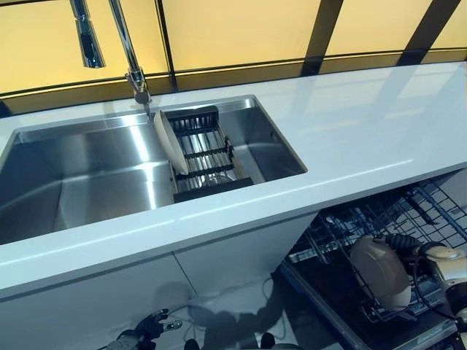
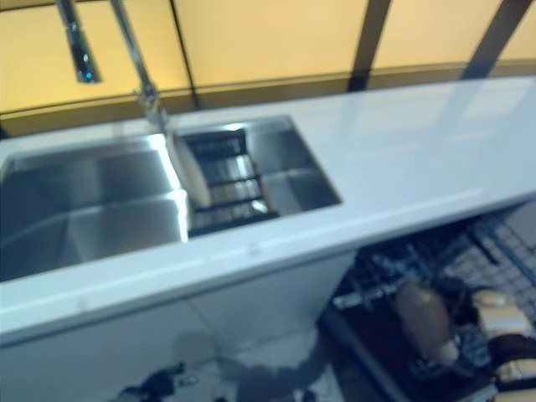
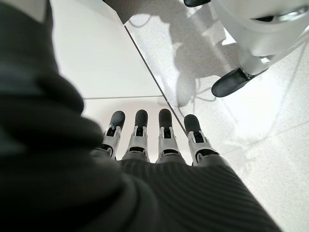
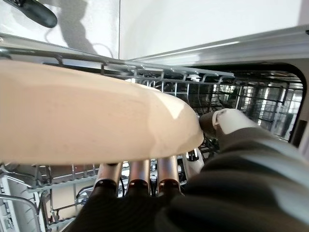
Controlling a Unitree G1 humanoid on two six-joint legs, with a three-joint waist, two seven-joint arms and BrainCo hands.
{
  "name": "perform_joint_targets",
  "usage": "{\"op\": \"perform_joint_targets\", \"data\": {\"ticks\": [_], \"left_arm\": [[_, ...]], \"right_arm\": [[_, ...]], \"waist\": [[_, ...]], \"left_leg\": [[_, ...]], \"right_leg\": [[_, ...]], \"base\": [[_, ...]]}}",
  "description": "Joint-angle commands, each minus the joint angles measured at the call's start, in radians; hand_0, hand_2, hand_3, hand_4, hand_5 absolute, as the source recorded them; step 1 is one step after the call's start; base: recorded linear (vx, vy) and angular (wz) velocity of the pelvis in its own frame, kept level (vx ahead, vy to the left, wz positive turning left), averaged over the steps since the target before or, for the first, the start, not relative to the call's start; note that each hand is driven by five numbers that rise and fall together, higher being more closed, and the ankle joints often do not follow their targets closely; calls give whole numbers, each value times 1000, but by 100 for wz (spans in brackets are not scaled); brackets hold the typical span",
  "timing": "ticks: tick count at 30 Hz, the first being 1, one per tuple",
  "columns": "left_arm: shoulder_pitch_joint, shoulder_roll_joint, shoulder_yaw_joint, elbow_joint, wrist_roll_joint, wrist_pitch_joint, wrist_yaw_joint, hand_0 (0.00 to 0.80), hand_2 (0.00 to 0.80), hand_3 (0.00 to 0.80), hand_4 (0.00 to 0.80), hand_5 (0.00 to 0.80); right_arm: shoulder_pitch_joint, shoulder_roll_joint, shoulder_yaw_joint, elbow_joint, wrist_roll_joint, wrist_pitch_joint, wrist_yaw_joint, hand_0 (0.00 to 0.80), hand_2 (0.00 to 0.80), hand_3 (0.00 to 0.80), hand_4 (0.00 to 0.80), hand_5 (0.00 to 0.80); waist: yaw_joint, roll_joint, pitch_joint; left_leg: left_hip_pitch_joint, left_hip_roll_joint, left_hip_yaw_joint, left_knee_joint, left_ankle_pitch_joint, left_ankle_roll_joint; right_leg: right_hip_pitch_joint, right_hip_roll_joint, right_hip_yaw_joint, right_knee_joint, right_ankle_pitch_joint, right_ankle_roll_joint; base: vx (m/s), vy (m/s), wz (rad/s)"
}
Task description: Take plates into dishwasher
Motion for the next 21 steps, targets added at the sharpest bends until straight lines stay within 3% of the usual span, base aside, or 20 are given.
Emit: {"op": "perform_joint_targets", "data": {"ticks": [1,2,17,21], "left_arm": [[-46,18,23,-6,-13,-39,-6,0,0,0,0,0],[-46,19,24,-4,-13,-39,-6,0,0,0,0,0],[-45,27,19,-7,-27,-39,9,0,0,0,0,0],[-44,36,23,-8,-30,-36,13,0,0,0,0,0]], "right_arm": [[-58,-12,-9,68,-13,-33,8,110,110,110,110,110],[-60,-16,-12,73,-13,-35,14,0,0,0,0,0],[-67,-104,-65,64,26,-5,4,0,0,0,0,0],[-68,-194,-128,56,57,26,-14,0,0,0,0,0]], "waist": [[29,-46,-1],[30,-47,-1],[27,-62,-1],[21,-73,-1]], "left_leg": [[61,29,-19,35,-111,28],[61,29,-20,34,-111,27],[64,31,-20,32,-112,30],[63,33,-22,32,-110,30]], "right_leg": [[-75,-69,-18,45,42,90],[-74,-68,-18,44,42,90],[-69,-60,-13,42,44,89],[-69,-54,-8,44,47,89]], "base": [[0,0,0],[0,0,0],[0,0,0],[0,0,0]]}}
